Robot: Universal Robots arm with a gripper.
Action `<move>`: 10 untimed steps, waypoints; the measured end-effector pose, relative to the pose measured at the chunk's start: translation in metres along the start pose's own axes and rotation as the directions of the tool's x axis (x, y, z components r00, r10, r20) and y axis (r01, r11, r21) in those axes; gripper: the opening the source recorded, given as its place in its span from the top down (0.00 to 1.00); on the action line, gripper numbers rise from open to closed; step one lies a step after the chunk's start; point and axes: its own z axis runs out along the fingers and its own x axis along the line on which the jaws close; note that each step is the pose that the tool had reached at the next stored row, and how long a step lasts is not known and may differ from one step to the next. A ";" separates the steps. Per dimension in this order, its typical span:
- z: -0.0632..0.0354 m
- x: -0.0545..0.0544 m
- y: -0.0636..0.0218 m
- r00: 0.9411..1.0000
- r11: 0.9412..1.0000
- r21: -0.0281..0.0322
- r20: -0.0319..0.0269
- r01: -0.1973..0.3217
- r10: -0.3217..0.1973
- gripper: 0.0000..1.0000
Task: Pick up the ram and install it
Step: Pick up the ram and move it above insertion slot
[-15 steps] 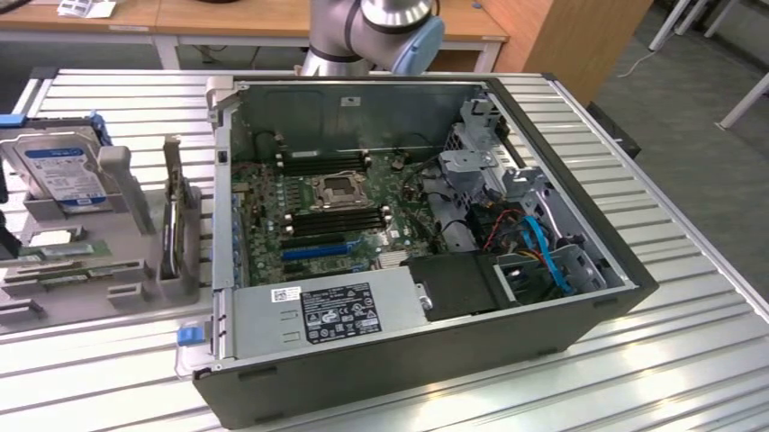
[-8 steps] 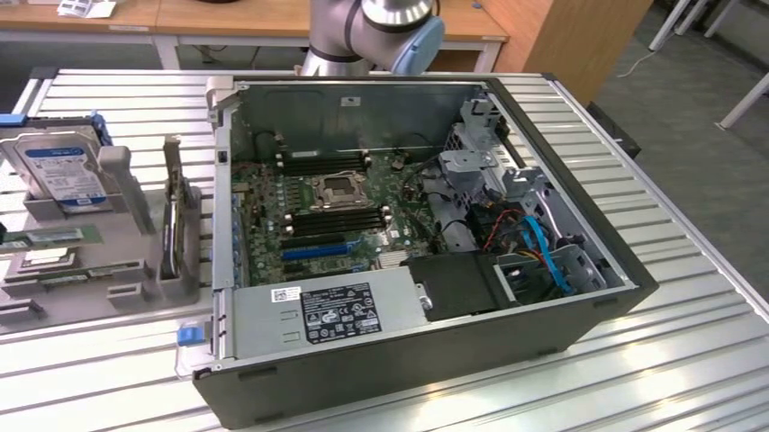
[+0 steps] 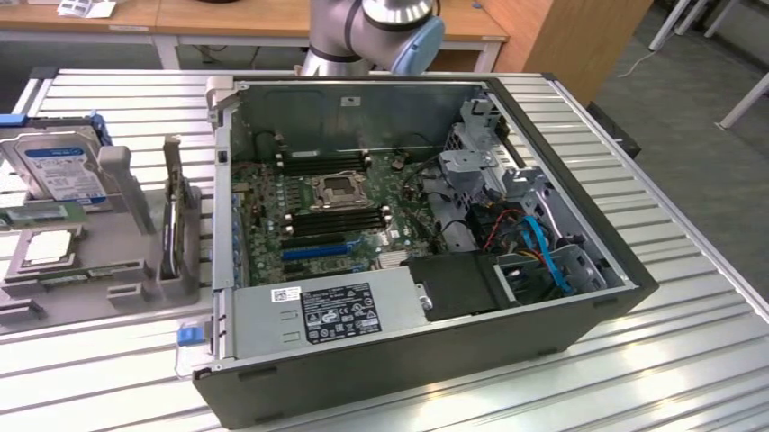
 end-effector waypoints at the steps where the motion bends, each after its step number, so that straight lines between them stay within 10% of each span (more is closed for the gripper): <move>1: -0.0044 0.000 0.0001 1.000 1.000 0.000 -0.001 0.000 0.000 0.88; 10: -0.0356 0.000 0.0012 1.000 1.000 0.000 -0.007 0.001 -0.001 0.88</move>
